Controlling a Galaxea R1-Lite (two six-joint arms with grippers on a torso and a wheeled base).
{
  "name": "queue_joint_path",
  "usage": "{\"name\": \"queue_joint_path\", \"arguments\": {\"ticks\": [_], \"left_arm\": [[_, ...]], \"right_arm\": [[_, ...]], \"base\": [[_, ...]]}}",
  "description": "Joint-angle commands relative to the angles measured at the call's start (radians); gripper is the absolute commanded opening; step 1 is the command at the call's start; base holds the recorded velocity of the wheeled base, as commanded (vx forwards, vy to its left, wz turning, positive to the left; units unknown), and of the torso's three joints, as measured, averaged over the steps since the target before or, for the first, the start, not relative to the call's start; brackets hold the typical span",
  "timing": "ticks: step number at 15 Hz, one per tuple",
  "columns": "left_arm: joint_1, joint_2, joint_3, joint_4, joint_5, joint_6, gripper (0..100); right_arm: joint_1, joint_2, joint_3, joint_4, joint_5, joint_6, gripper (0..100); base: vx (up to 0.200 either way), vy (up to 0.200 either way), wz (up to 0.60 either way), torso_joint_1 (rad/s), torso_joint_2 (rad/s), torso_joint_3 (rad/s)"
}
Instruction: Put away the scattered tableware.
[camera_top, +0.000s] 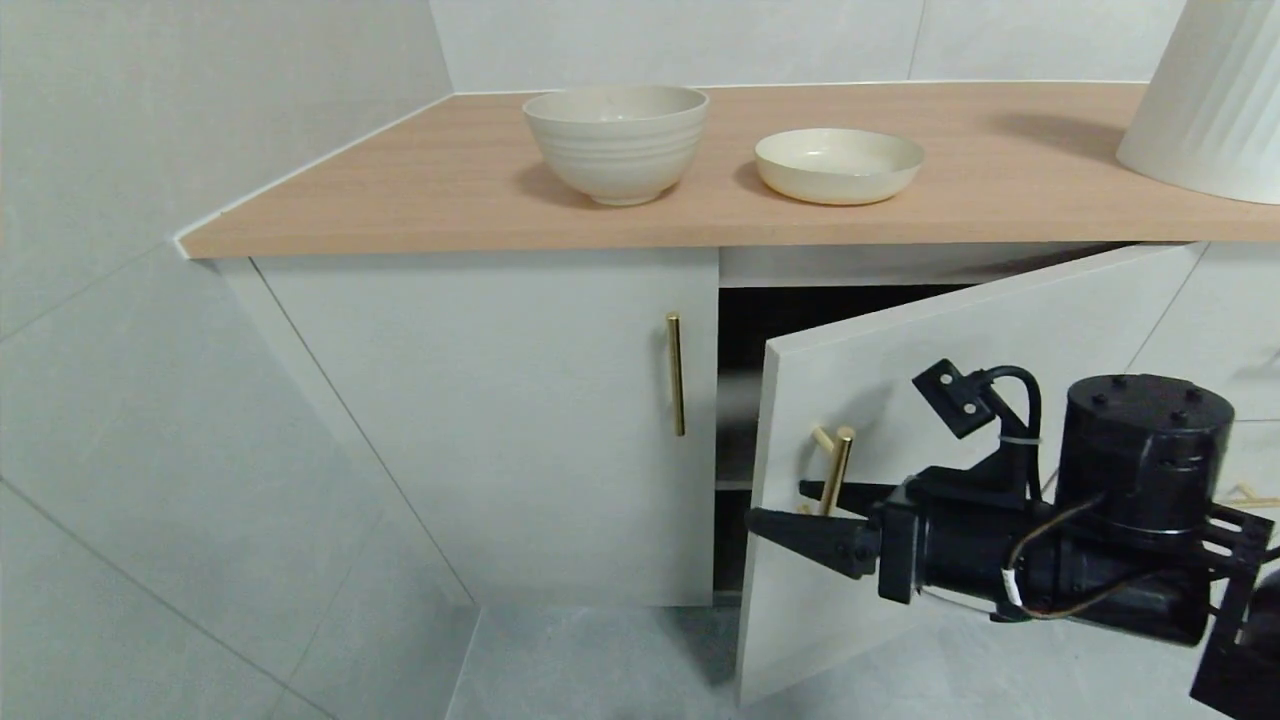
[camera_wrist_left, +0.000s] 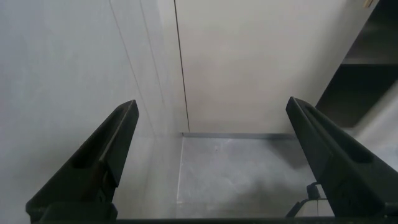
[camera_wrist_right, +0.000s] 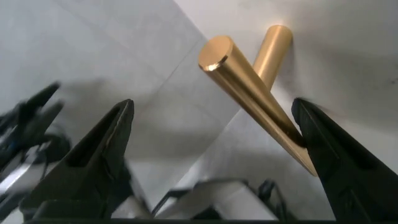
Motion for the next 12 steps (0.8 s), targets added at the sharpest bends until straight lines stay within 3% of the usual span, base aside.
{"name": "queue_joint_path", "arguments": {"ticks": [1, 8, 10, 12], "left_arm": [[0.000, 0.000, 0.000, 0.001, 0.000, 0.000, 100], [0.000, 0.000, -0.012, -0.004, -0.003, 0.011, 100], [-0.009, 0.031, -0.130, 0.025, -0.079, 0.009, 100], [-0.030, 0.266, -0.334, 0.068, -0.244, 0.008, 100]], "right_arm": [[0.039, -0.105, 0.075, -0.005, 0.015, 0.001, 100], [0.074, -0.177, 0.198, -0.005, 0.015, 0.001, 100], [0.072, -0.186, 0.213, -0.005, 0.015, 0.001, 100], [0.074, -0.188, 0.216, -0.005, 0.015, 0.000, 100]], "base": [[0.000, 0.000, 0.00, 0.000, 0.00, 0.000], [0.000, 0.000, 0.00, 0.000, 0.00, 0.000], [0.000, 0.000, 0.00, 0.000, 0.00, 0.000], [0.000, 0.000, 0.00, 0.000, 0.00, 0.000]]}}
